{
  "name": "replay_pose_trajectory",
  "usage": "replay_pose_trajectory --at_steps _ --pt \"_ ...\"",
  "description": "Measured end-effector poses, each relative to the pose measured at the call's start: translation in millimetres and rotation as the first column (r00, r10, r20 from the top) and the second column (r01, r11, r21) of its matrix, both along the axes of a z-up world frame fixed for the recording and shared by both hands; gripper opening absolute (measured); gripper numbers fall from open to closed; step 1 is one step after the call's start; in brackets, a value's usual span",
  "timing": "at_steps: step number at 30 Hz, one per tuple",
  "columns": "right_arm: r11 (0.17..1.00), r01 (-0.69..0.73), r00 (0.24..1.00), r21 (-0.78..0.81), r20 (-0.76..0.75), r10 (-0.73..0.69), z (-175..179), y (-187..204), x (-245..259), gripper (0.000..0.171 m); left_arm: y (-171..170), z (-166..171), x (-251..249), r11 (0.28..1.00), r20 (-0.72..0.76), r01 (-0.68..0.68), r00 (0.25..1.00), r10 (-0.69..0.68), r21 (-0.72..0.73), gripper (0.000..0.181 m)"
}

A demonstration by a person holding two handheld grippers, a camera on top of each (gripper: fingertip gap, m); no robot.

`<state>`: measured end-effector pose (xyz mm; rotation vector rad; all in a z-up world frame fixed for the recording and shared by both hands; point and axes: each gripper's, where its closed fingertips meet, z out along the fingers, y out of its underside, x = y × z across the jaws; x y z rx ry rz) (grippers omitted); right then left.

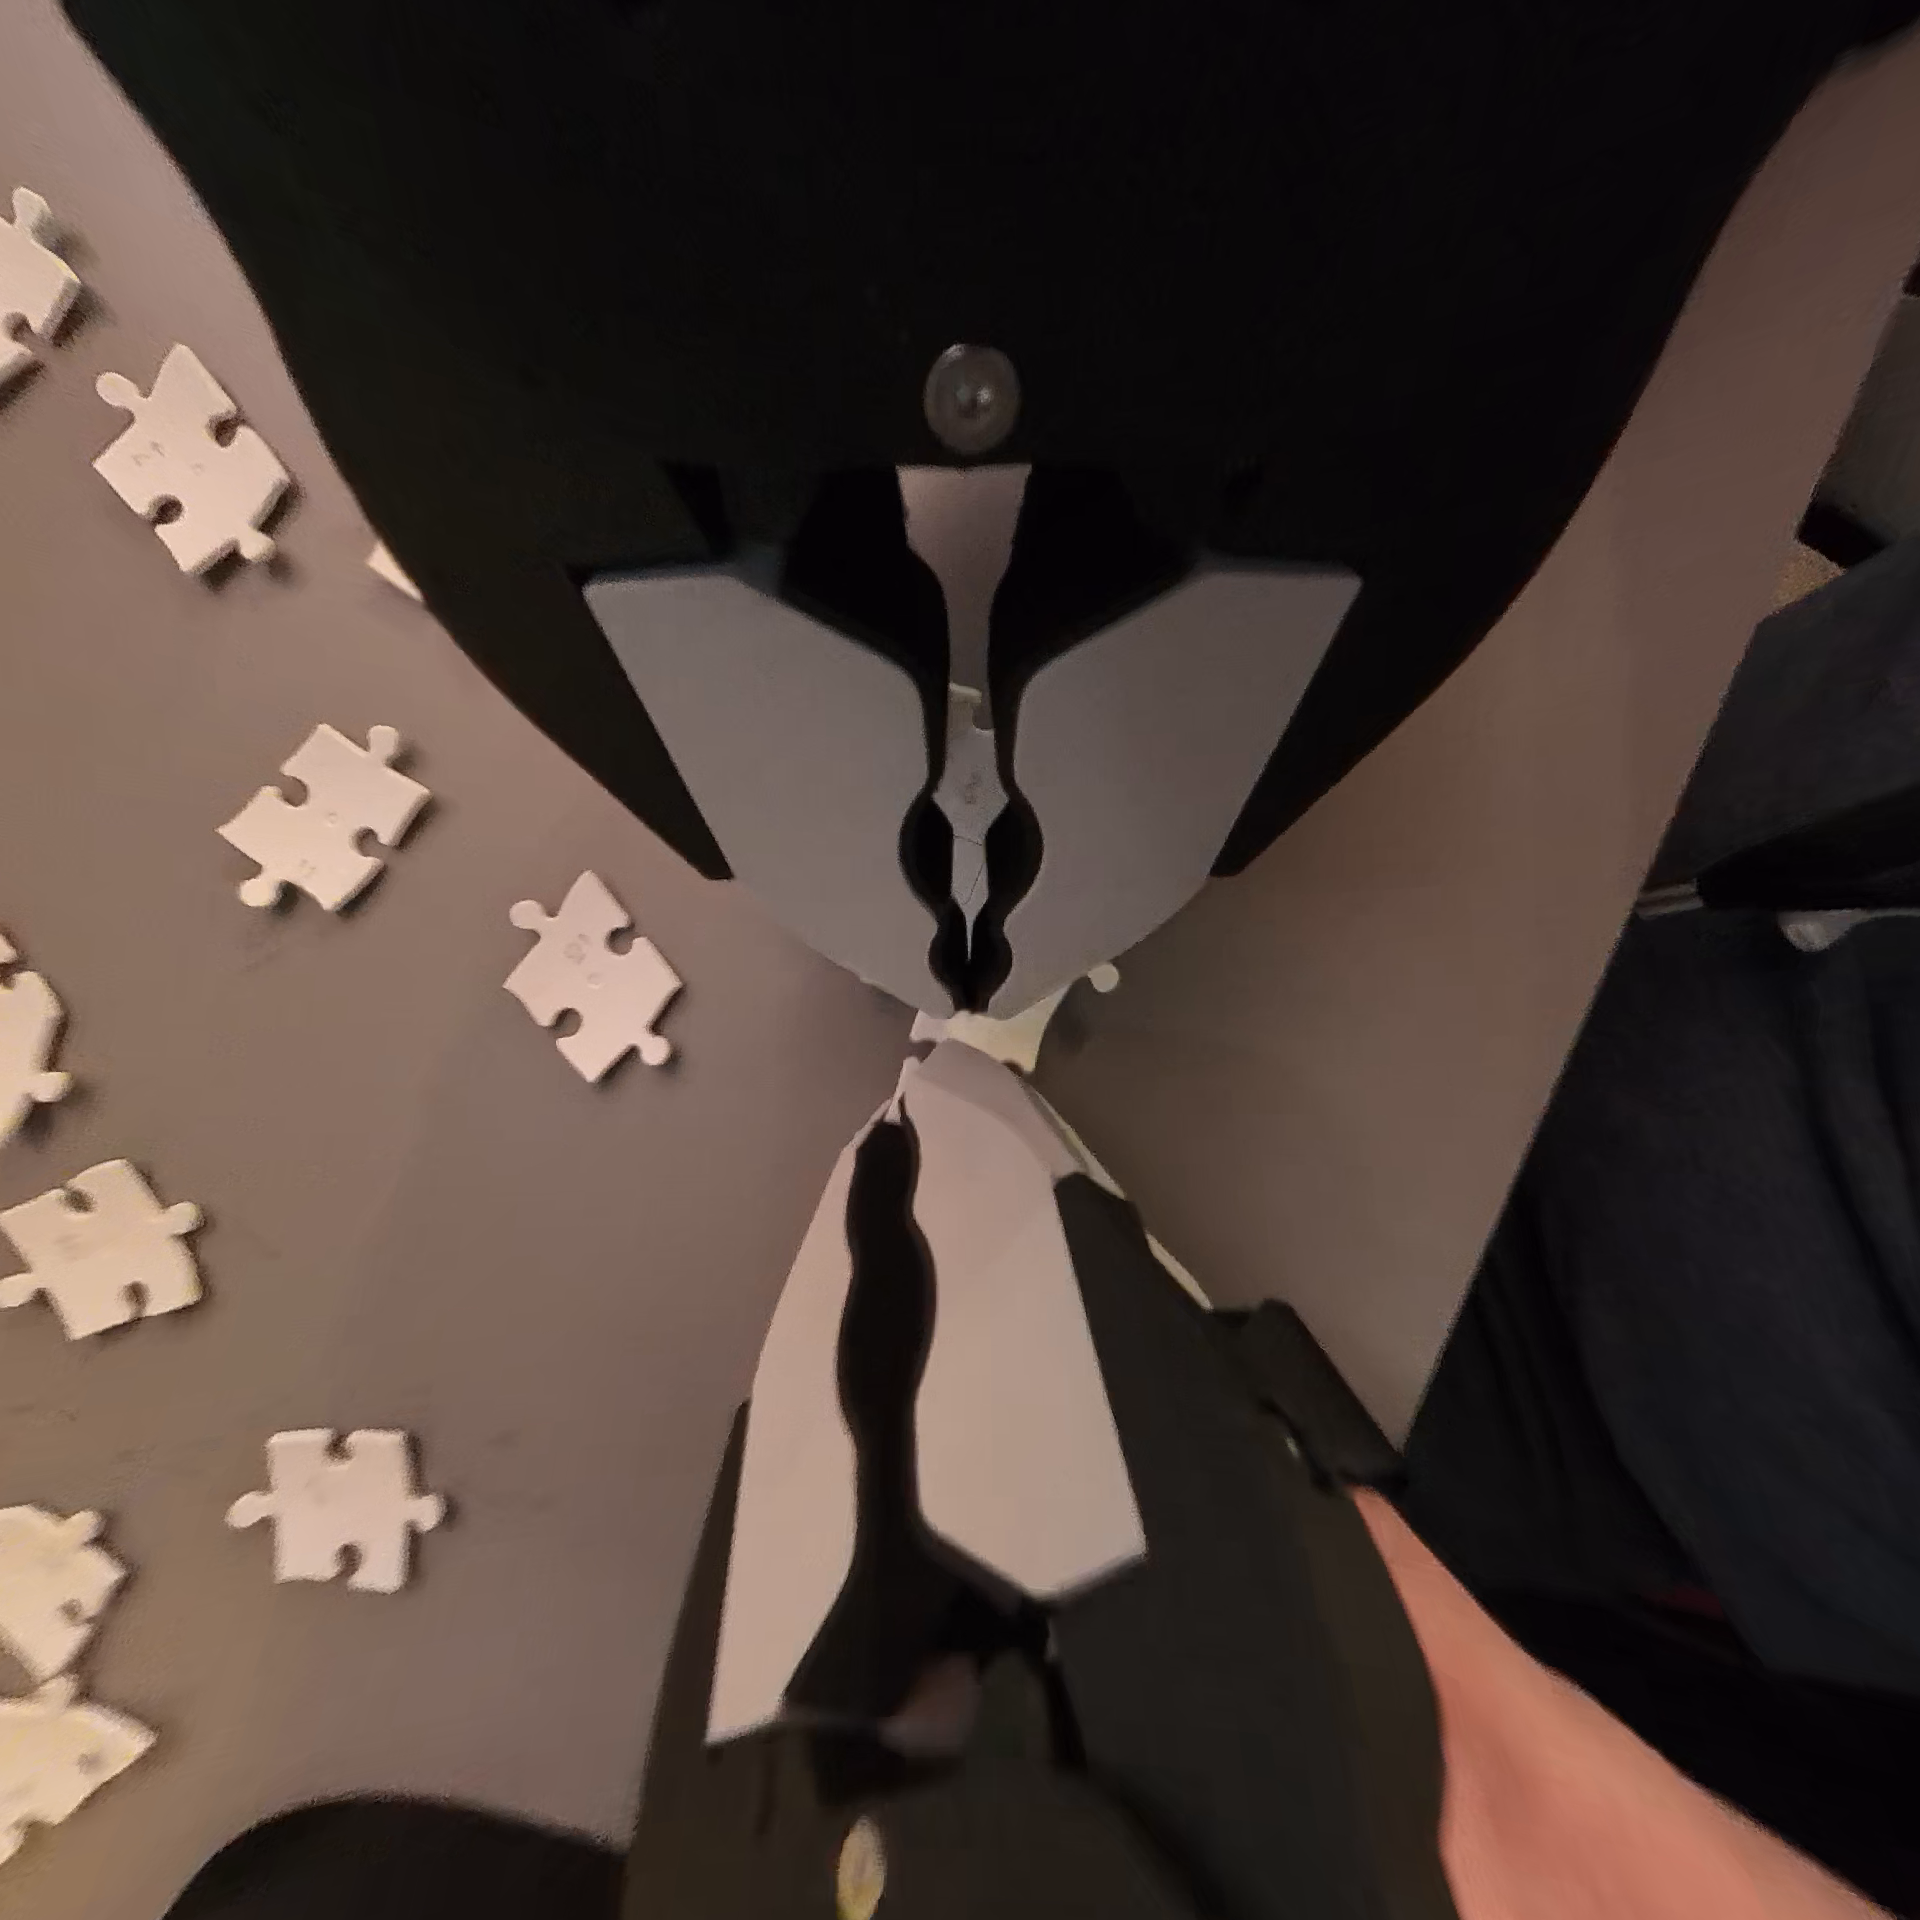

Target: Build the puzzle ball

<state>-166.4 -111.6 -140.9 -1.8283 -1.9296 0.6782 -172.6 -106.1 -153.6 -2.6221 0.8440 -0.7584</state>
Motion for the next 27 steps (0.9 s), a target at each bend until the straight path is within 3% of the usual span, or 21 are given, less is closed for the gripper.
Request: replay_pose_trajectory --at_steps 8,27 --pt "0.999 -0.037 0.996 0.011 0.08 0.036 -13 -3 7 0.002 3 7 -4 1.0 0.031 -0.026 0.999 0.027 -0.001 0.019" --pt "0.998 -0.024 0.994 0.051 0.11 0.018 -17 -6 2 0.002 4 11 -16 0.999 0.059 -0.046 0.997 0.046 -0.009 0.02"
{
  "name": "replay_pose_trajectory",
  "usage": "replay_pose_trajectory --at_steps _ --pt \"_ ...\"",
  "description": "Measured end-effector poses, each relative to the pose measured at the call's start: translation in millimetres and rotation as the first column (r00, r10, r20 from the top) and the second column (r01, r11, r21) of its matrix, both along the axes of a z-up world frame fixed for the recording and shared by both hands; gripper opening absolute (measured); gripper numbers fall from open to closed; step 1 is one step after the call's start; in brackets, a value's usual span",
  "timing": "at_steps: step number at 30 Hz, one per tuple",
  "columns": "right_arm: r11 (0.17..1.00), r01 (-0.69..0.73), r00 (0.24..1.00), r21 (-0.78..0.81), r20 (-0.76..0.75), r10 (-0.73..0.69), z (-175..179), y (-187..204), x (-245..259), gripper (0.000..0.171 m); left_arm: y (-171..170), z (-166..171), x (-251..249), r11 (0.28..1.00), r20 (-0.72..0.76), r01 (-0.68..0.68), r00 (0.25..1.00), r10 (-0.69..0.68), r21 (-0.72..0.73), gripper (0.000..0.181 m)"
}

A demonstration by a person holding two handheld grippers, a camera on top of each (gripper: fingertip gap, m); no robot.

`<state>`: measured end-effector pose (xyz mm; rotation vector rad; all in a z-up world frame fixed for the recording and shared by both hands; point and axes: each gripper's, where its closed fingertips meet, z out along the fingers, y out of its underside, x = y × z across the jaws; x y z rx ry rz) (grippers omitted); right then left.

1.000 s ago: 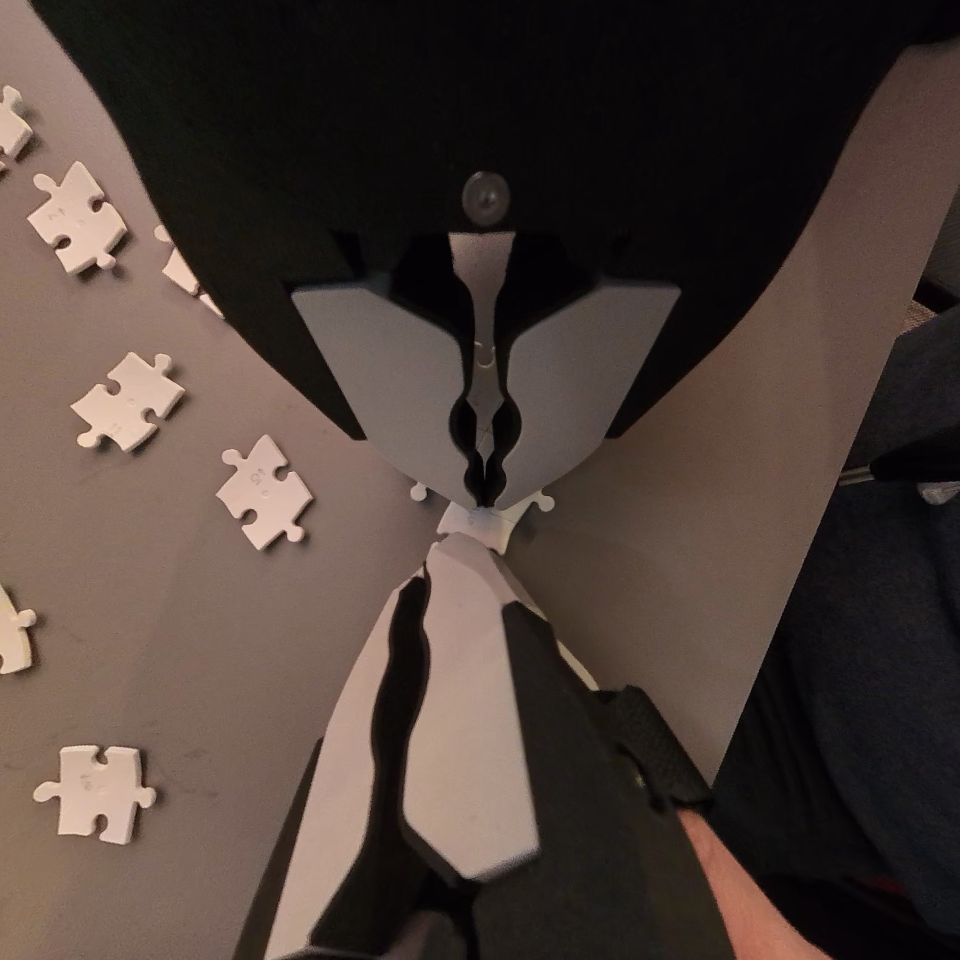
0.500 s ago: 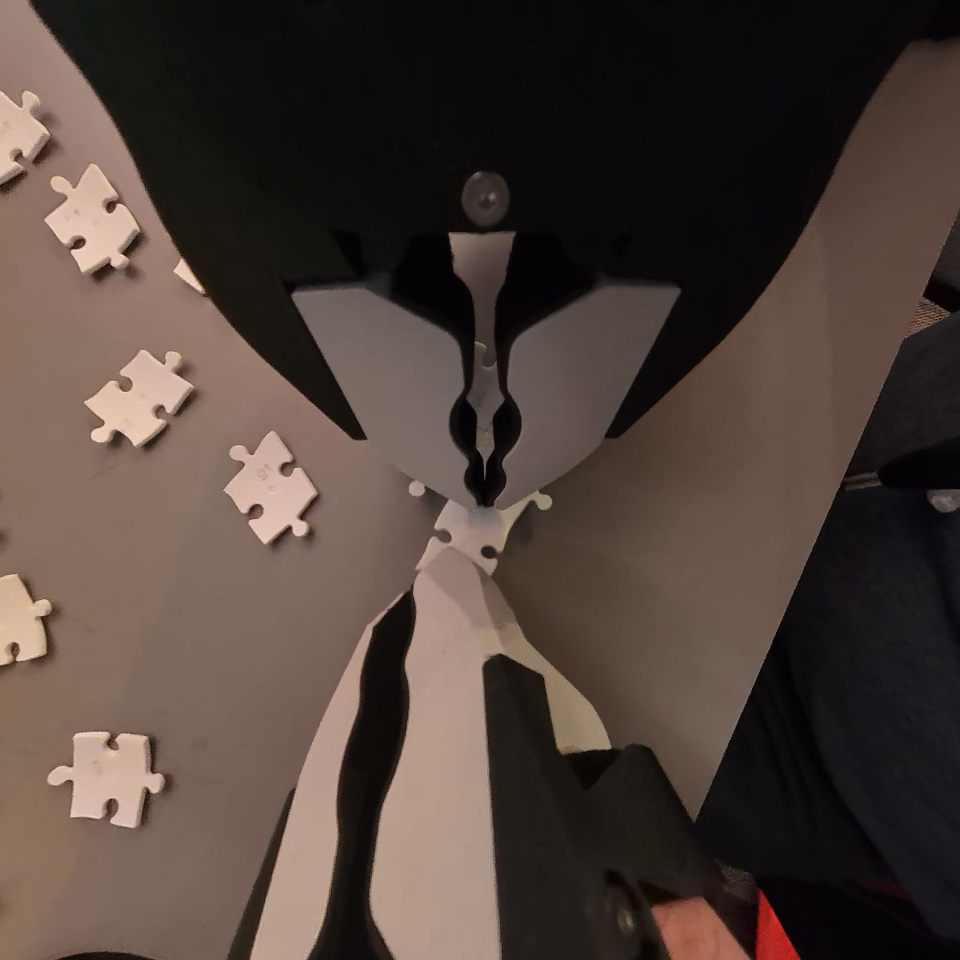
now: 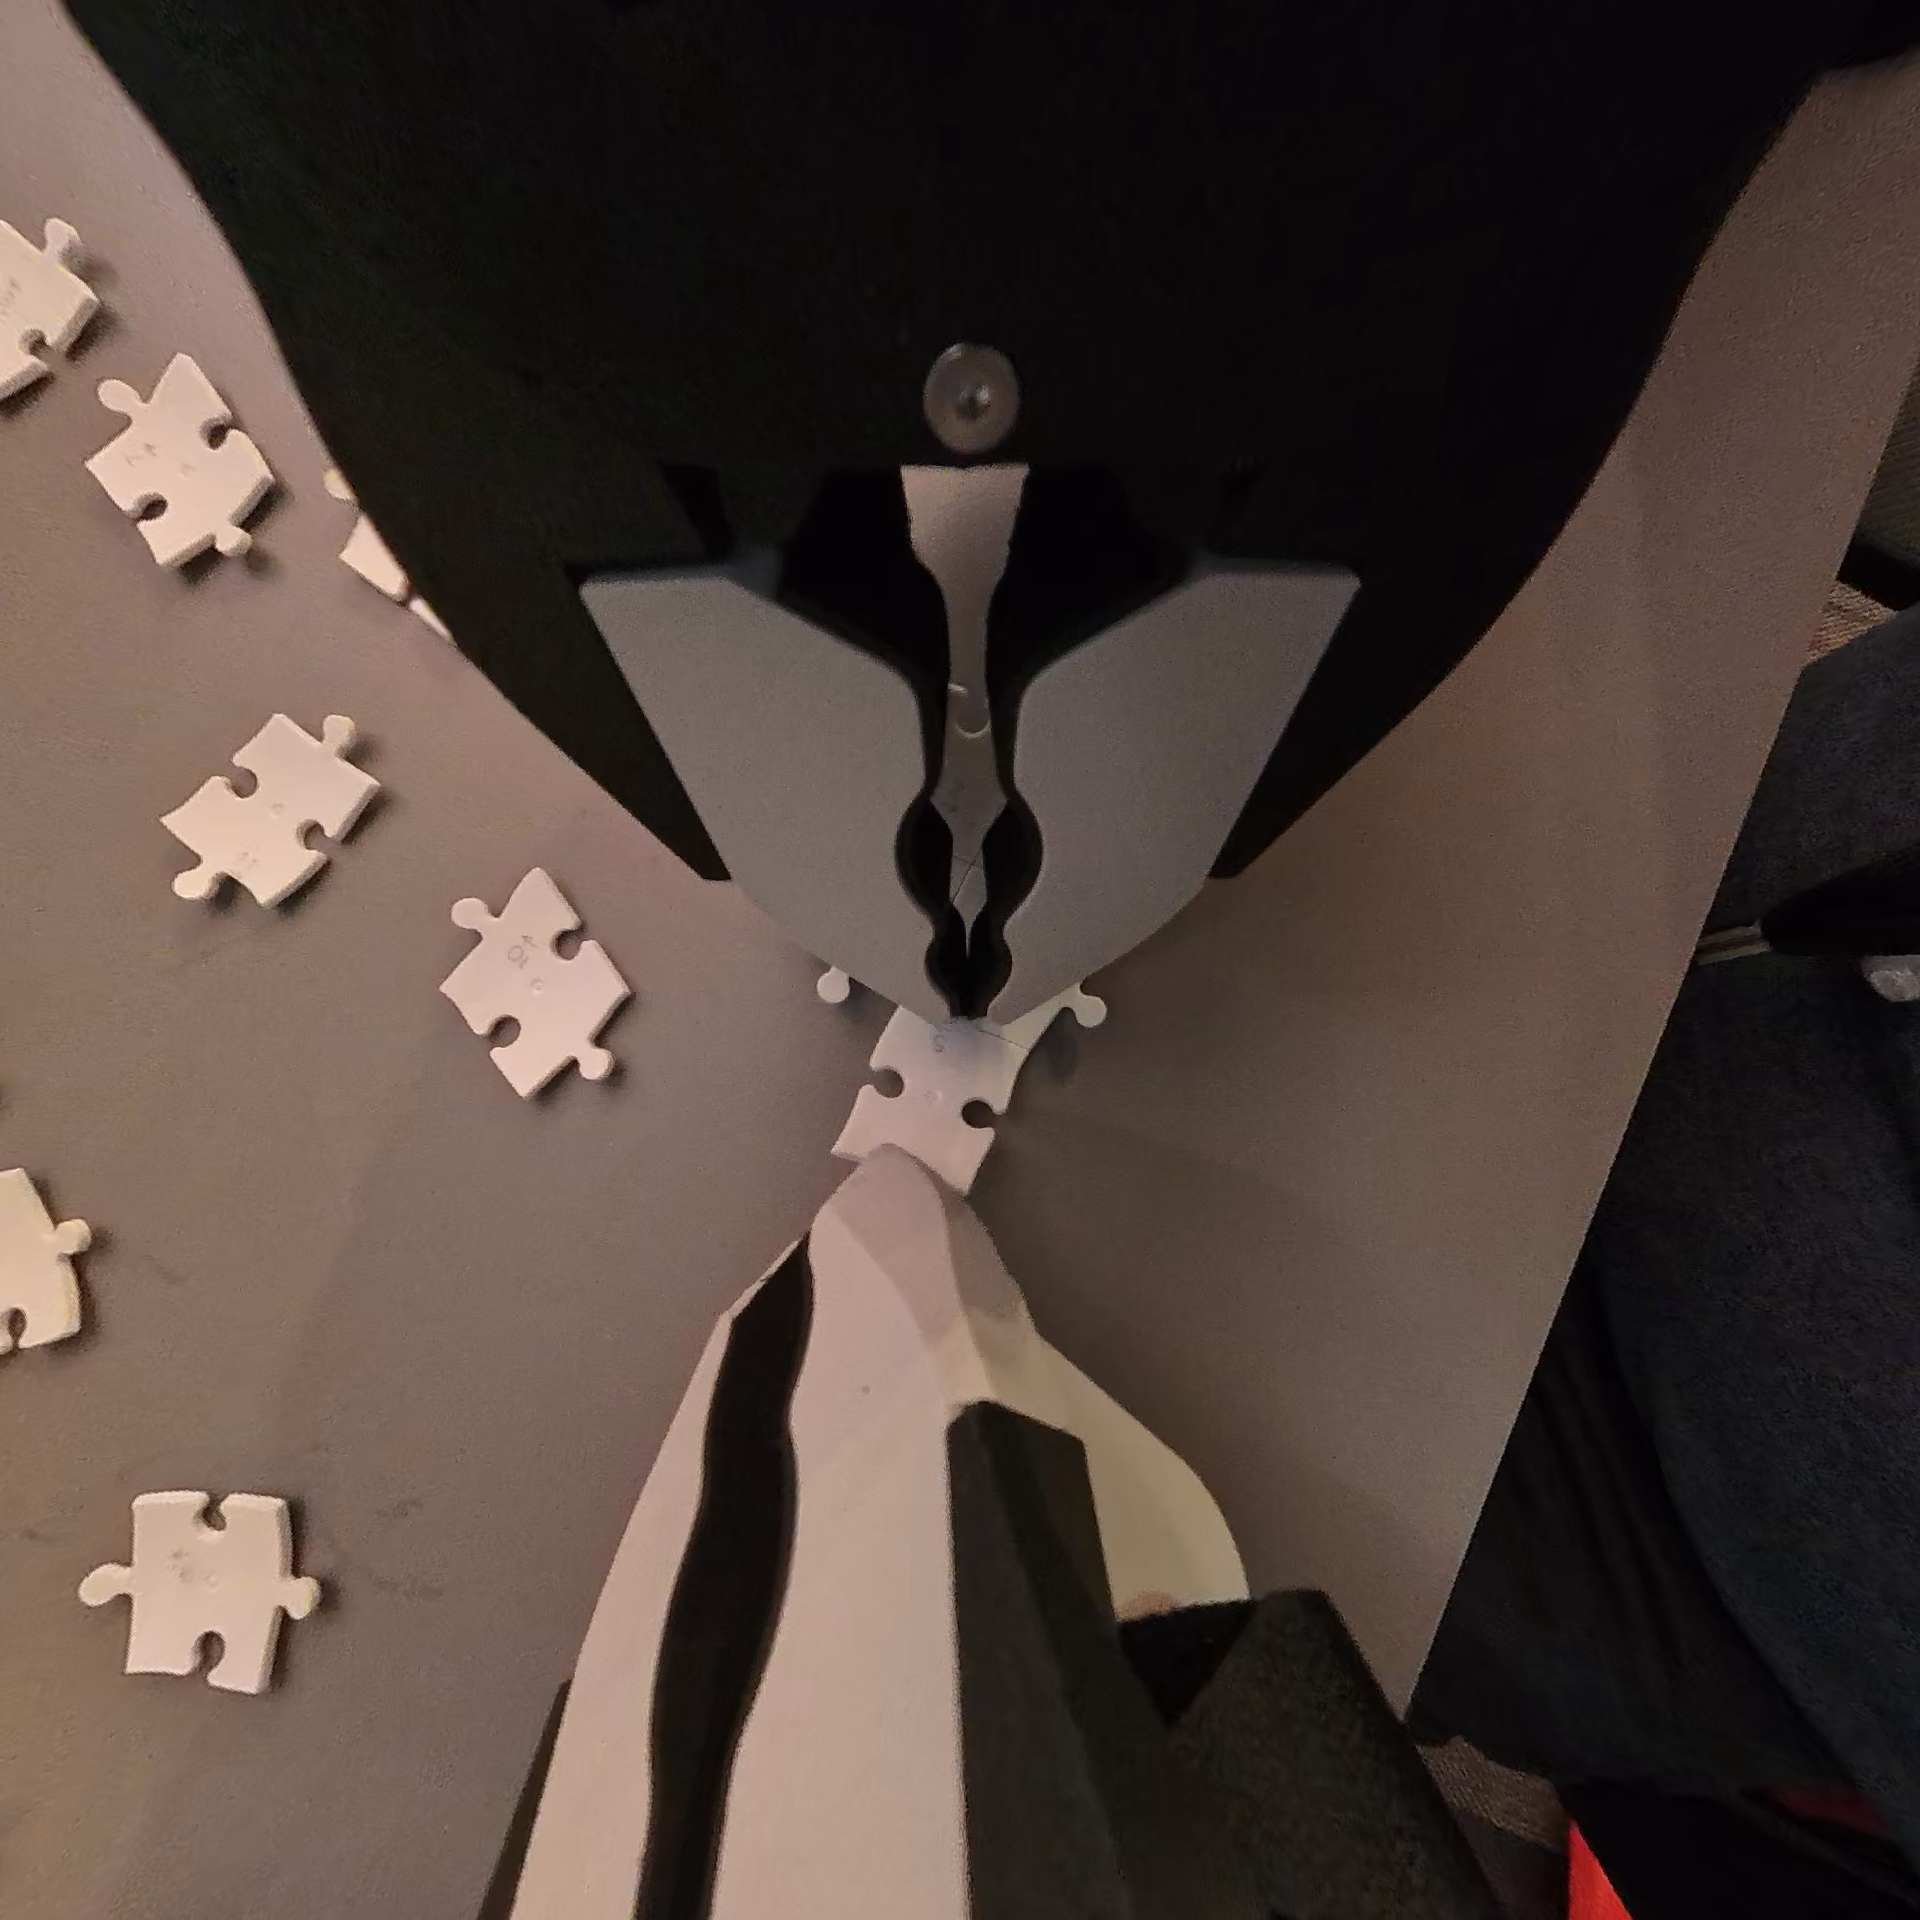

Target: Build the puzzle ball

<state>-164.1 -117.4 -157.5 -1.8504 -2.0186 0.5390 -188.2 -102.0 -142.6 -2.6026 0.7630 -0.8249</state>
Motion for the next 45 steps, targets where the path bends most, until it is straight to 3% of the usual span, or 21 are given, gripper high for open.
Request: replay_pose_trajectory --at_steps 7,10,19,32,37,45 --pt "1.0 0.0 0.999 -0.029 -0.036 -0.001 4 2 1 0.001 -1 3 -1 1.0 0.0 -0.008 1.0 0.008 0.01 0.02" --pt "0.998 0.054 0.983 -0.035 -0.172 -0.06 31 14 -4 0.001 -3 4 -2 1.0 0.007 -0.013 1.0 0.013 0.009 0.02" --pt "1.0 -0.02 0.999 -0.019 -0.045 0.019 3 0 -2 0.001 -5 7 -1 1.0 0.02 -0.007 1.0 0.007 0.015 0.02" --pt "1.0 0.003 0.999 -0.018 -0.045 -0.003 3 1 -4 0.002 -11 -1 6 1.0 0.027 0.024 0.999 -0.023 -0.02 0.02" --pt "0.997 0.057 0.99 -0.051 -0.128 -0.064 19 10 -6 0.001 -10 -1 5 1.0 0.03 0.018 0.999 -0.018 -0.016 0.02" --pt "1.0 0.013 0.997 -0.024 -0.078 -0.015 5 3 -8 0.001 -10 0 2 1.0 0.027 0.014 1.0 -0.013 -0.019 0.02"
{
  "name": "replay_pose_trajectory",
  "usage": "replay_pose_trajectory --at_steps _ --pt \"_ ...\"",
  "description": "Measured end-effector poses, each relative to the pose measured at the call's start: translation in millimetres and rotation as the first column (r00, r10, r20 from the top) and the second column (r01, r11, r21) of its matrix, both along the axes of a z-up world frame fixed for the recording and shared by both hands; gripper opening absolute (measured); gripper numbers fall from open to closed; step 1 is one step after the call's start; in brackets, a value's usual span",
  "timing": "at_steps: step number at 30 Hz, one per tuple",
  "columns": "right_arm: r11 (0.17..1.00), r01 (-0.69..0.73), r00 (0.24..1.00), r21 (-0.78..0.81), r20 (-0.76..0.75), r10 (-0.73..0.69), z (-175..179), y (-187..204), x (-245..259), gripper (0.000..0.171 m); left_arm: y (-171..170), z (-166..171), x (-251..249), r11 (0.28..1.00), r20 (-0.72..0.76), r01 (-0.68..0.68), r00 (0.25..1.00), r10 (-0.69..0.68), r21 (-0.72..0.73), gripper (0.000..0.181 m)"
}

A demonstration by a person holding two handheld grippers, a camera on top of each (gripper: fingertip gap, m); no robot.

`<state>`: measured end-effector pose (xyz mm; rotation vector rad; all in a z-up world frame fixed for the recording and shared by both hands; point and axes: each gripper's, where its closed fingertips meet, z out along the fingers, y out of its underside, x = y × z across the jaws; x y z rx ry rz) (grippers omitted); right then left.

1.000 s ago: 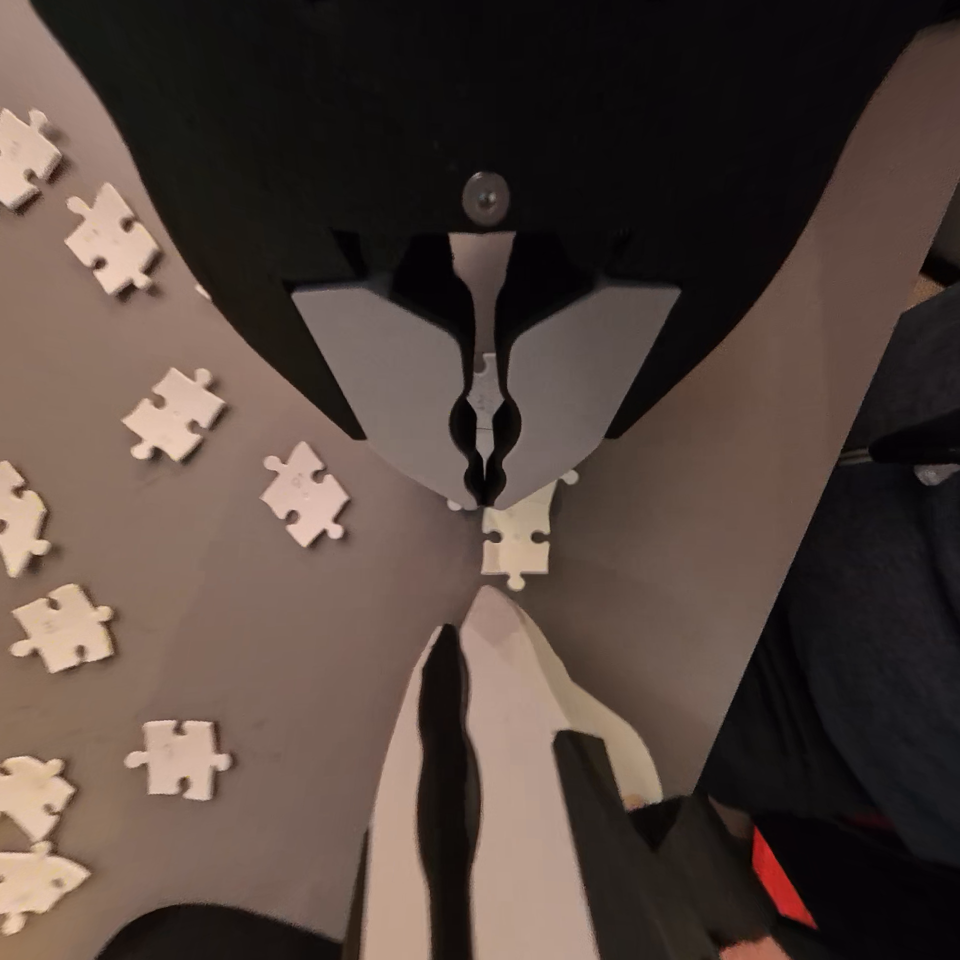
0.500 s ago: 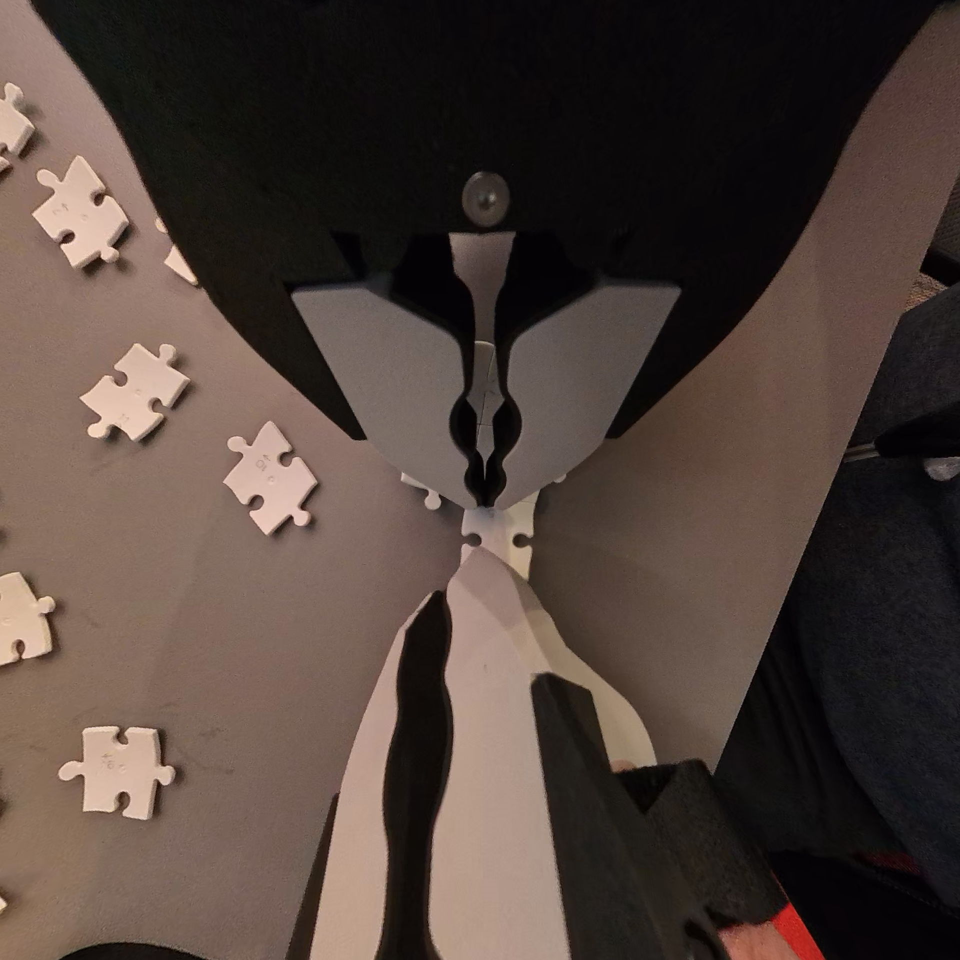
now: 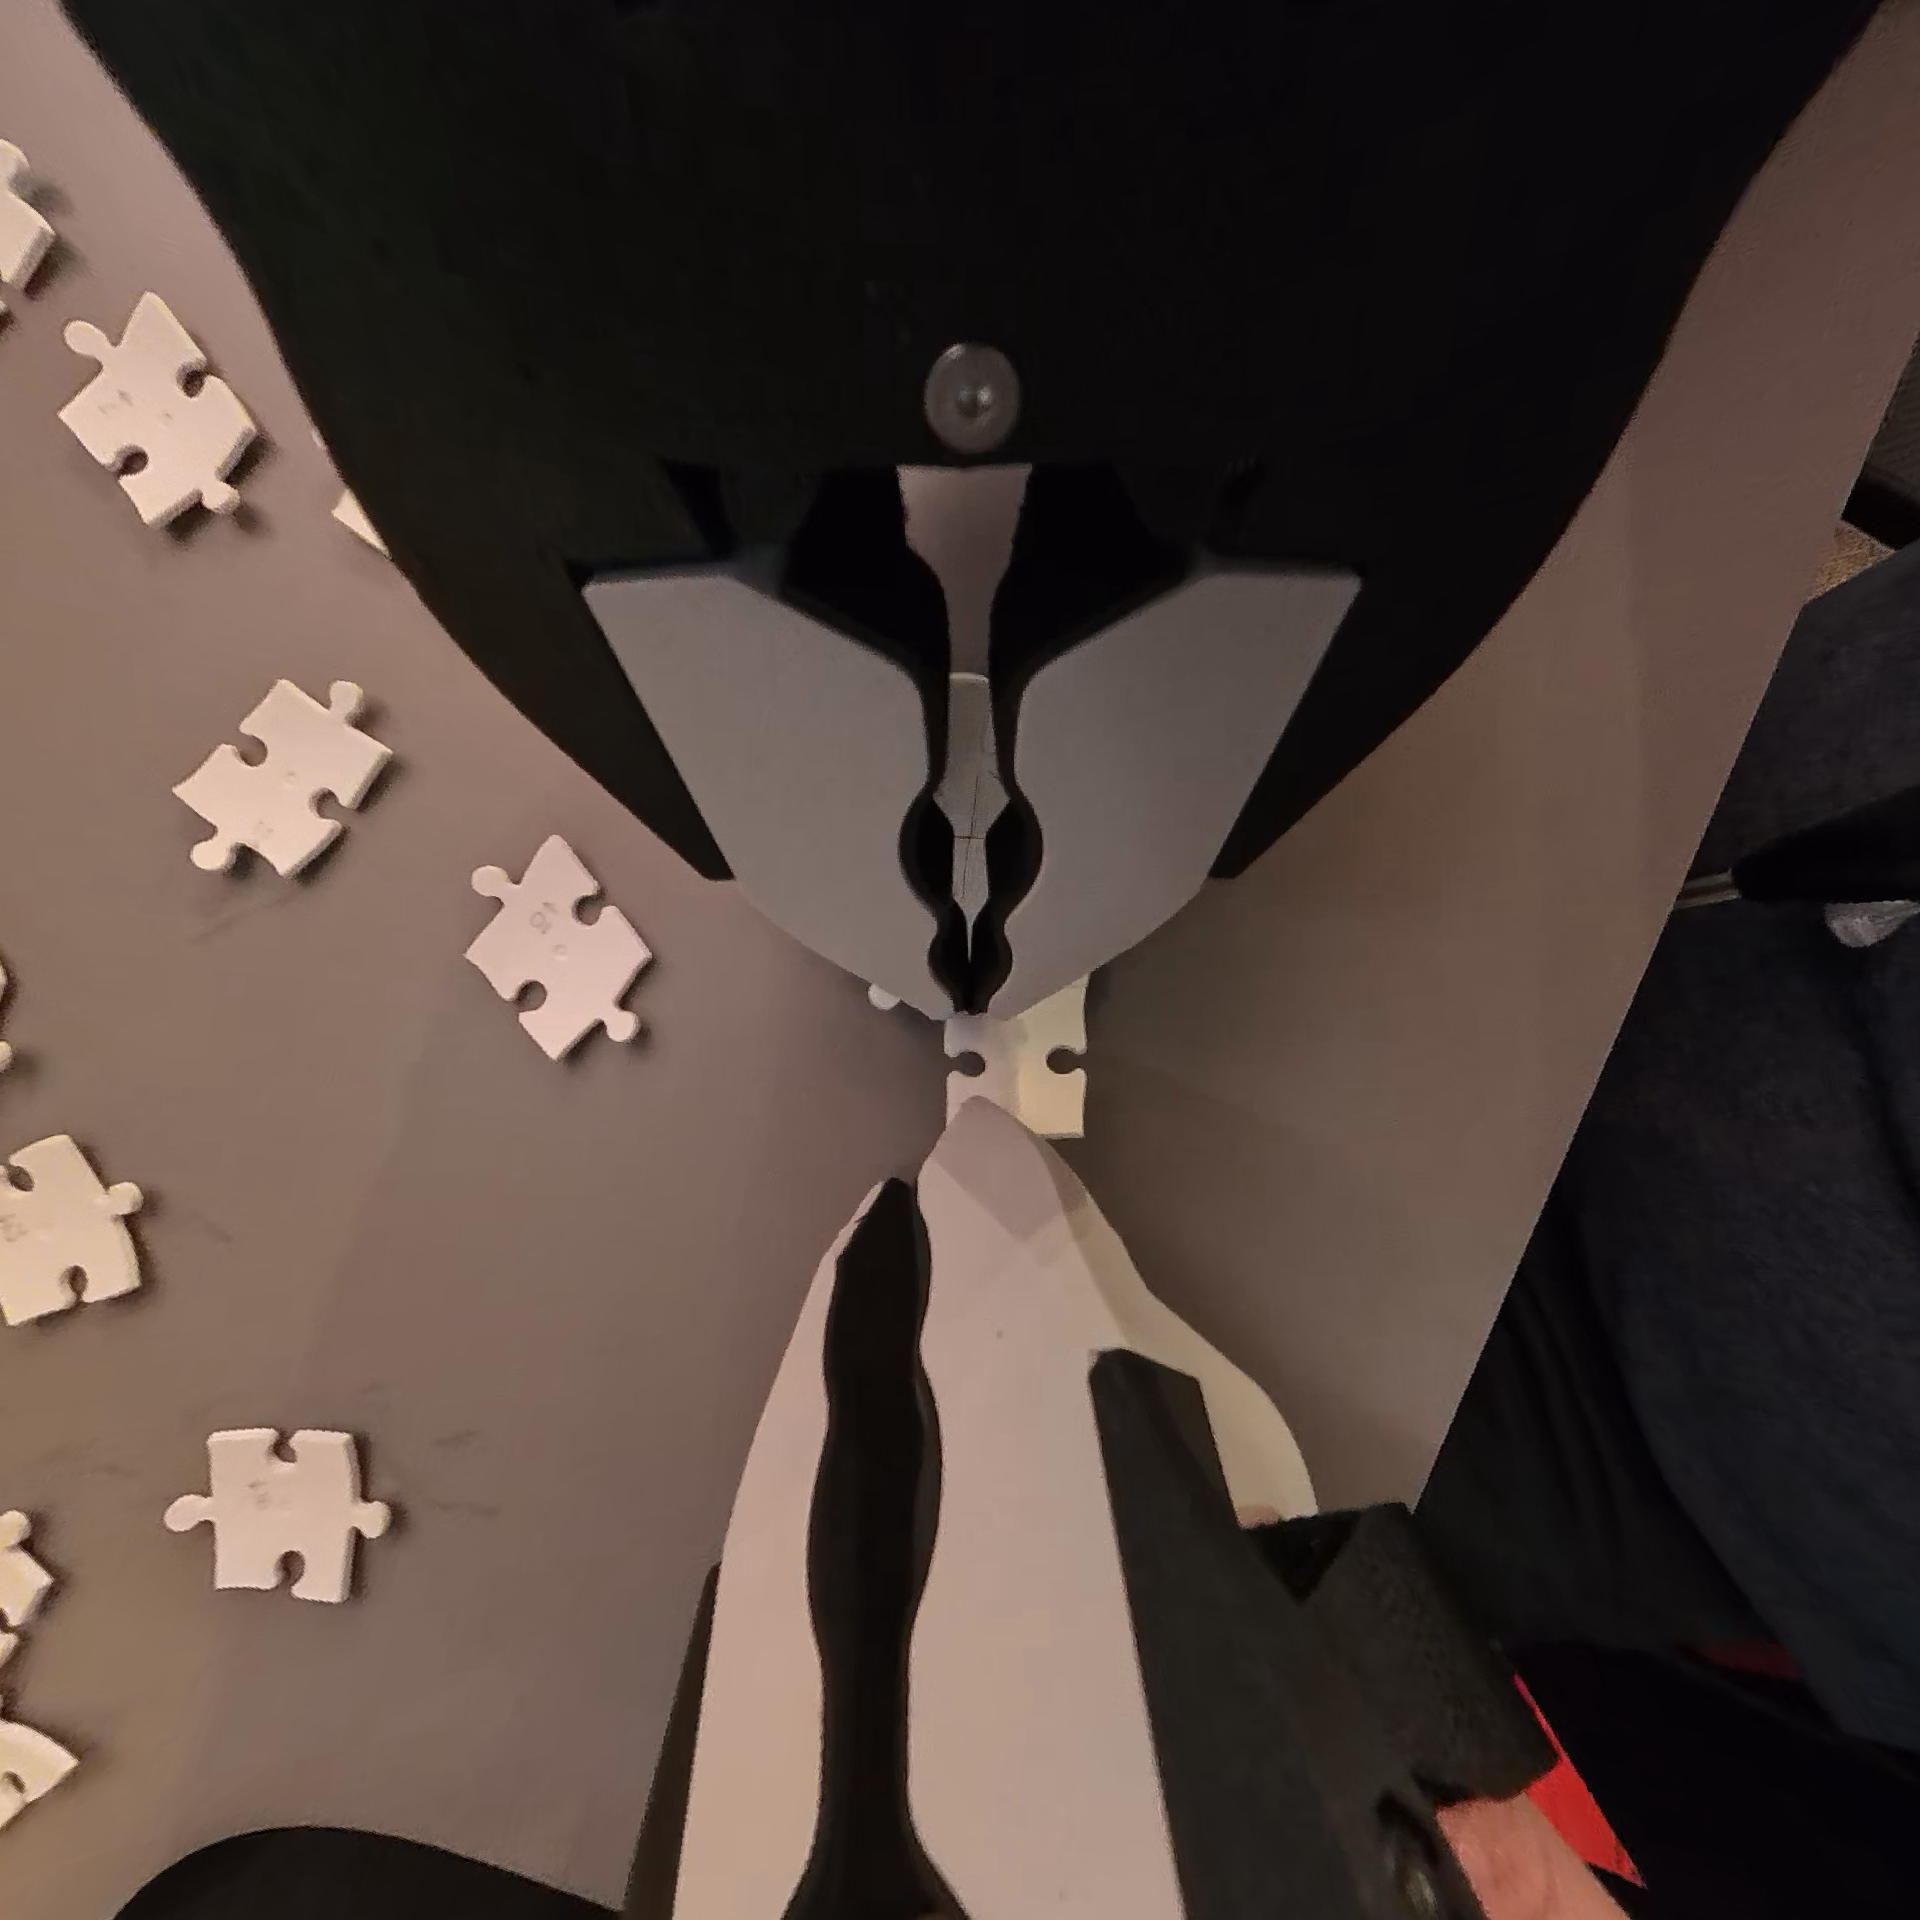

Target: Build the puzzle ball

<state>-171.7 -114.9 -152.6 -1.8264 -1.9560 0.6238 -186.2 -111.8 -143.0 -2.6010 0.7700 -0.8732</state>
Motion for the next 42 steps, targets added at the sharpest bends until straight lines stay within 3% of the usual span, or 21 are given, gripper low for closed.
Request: replay_pose_trajectory --at_steps 12,20,42 --pt "0.995 -0.073 0.996 -0.072 0.055 0.077 0 -6 19 0.001 -6 -2 -18 0.998 0.011 -0.034 0.999 0.035 -0.051 0.02" --pt "0.993 -0.096 0.995 -0.07 0.03 0.099 -1 -14 10 0.001 -26 -8 -9 0.992 0.045 0.035 0.999 -0.03 -0.123 0.015" --pt "0.995 -0.082 0.996 -0.048 0.039 0.084 -4 -12 10 0.002 -24 -8 -8 0.992 0.065 0.029 0.998 -0.021 -0.126 0.013"
